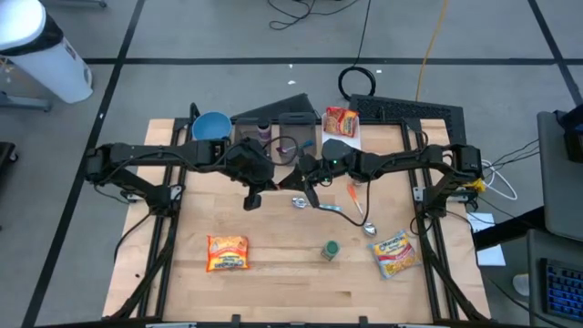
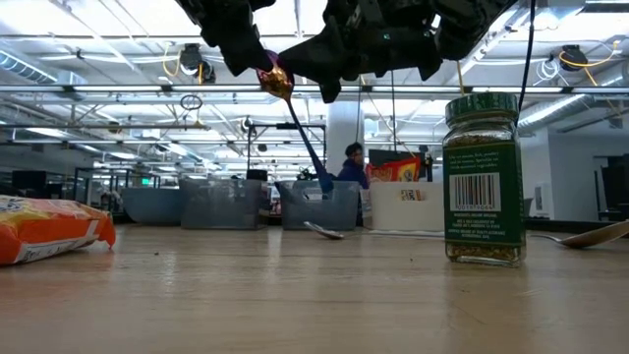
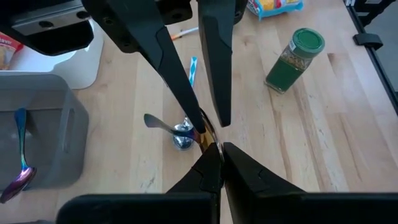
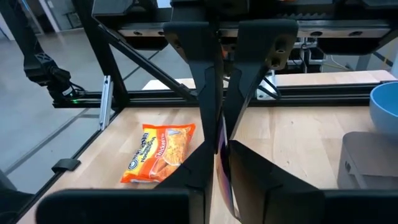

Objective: Pick & Place Food Item
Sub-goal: Put the blue spoon into the right black bin

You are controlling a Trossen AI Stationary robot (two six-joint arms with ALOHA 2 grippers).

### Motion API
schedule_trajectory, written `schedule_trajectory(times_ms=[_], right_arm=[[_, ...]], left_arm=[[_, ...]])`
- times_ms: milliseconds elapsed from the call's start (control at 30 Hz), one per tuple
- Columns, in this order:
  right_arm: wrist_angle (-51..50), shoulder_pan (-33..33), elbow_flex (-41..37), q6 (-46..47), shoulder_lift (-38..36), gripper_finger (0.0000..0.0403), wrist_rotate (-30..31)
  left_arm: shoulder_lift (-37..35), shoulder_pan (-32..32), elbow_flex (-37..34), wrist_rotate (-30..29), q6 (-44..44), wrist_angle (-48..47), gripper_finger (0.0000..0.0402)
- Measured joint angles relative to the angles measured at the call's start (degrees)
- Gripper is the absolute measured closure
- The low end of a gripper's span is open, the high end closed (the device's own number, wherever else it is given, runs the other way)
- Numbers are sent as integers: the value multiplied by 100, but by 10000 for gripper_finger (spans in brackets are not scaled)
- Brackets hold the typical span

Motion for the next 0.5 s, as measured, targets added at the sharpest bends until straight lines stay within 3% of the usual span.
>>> schedule_trajectory(times_ms=[267,500], right_arm=[[-13,0,0,0,0,352,-4],[-15,0,0,-29,0,391,-20]], left_arm=[[0,0,0,-26,24,62,393],[0,0,0,43,85,150,394]])
